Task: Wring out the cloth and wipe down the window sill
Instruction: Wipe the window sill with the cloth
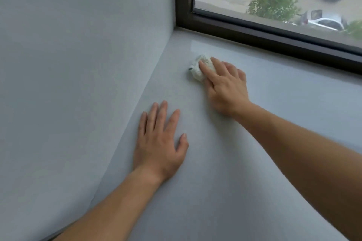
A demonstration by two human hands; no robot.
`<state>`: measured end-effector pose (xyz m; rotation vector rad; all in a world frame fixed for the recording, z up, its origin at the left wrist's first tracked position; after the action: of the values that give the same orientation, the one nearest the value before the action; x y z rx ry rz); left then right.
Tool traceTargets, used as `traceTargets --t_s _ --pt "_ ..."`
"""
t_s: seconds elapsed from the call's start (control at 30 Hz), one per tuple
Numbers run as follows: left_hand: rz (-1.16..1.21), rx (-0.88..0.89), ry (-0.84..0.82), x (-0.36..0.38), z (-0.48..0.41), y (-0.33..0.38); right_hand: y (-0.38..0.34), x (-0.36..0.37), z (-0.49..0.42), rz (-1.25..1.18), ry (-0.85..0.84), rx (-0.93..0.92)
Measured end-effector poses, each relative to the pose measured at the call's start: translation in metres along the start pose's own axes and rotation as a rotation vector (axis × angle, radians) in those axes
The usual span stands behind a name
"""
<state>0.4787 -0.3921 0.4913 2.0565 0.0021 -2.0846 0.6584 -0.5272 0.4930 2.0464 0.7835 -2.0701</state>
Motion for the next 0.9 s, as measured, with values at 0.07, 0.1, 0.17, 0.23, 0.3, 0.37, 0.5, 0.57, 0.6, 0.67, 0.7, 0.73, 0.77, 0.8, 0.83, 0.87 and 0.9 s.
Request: traceTargets --t_s 0.07,0.1,0.17,0.23,0.3,0.37,0.5,0.57,0.6,0.67,0.7,0.73,0.77,0.8,0.83,0.87,0.9 --pt "-0.001 0.007 -0.007 0.0 0.0 0.0 0.041 -0.013 -0.007 0.003 0.008 0.126" --pt "-0.001 0.009 -0.009 0.0 0.0 0.0 0.064 -0.02 -0.012 -0.009 0.038 0.257" --pt "-0.002 0.008 -0.011 0.001 -0.001 -0.002 0.075 -0.024 -0.012 -0.038 0.071 0.437" --pt "0.004 0.004 0.001 0.0 -0.002 -0.003 0.039 -0.012 0.001 -0.013 0.062 0.382" --pt "0.01 0.005 0.01 -0.002 -0.003 -0.003 -0.009 0.004 0.027 0.007 0.005 0.167" --pt "0.0 0.007 0.007 -0.003 -0.003 -0.003 -0.02 0.006 0.046 0.016 -0.052 0.024" --pt "-0.015 0.006 -0.011 0.0 -0.004 -0.006 0.042 -0.012 0.019 0.012 -0.003 0.301" --pt "-0.012 0.003 -0.003 0.002 -0.005 -0.009 0.042 -0.012 0.019 -0.04 0.054 0.445" --pt "-0.012 0.003 0.003 0.003 -0.005 -0.01 0.027 -0.007 0.025 -0.044 0.068 0.451" --pt "-0.019 0.003 0.009 0.003 -0.005 -0.011 -0.017 0.007 0.046 -0.022 0.035 0.284" --pt "-0.022 0.004 0.003 0.003 -0.004 -0.012 -0.035 0.012 0.06 -0.008 0.0 0.163" --pt "-0.021 0.005 -0.005 0.004 -0.004 -0.013 -0.043 0.015 0.071 0.001 -0.031 0.067" --pt "-0.019 0.007 -0.01 0.005 -0.003 -0.014 -0.039 0.014 0.074 0.005 -0.045 0.02" --pt "-0.019 0.006 -0.013 0.006 -0.003 -0.015 -0.026 0.01 0.07 0.008 -0.034 0.036" --pt "-0.018 0.006 -0.019 0.007 -0.003 -0.017 -0.009 0.006 0.064 0.014 -0.018 0.117" --pt "-0.017 0.006 -0.025 0.009 -0.003 -0.019 0.008 0.004 0.058 0.009 0.006 0.234" --pt "-0.014 0.005 -0.026 0.01 -0.002 -0.021 0.018 0.003 0.055 -0.008 0.028 0.348"
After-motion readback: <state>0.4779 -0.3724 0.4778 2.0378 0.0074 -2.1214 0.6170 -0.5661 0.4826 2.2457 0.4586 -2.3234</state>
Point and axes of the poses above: each hand's wrist, its own z-axis away from the middle knuckle, its own x-axis out of the palm, y = z × x, the point moved 7 cm from there along -z, towards the middle knuckle, and after that the axes turned 5 degrees about -z, right-handed, at the moved point
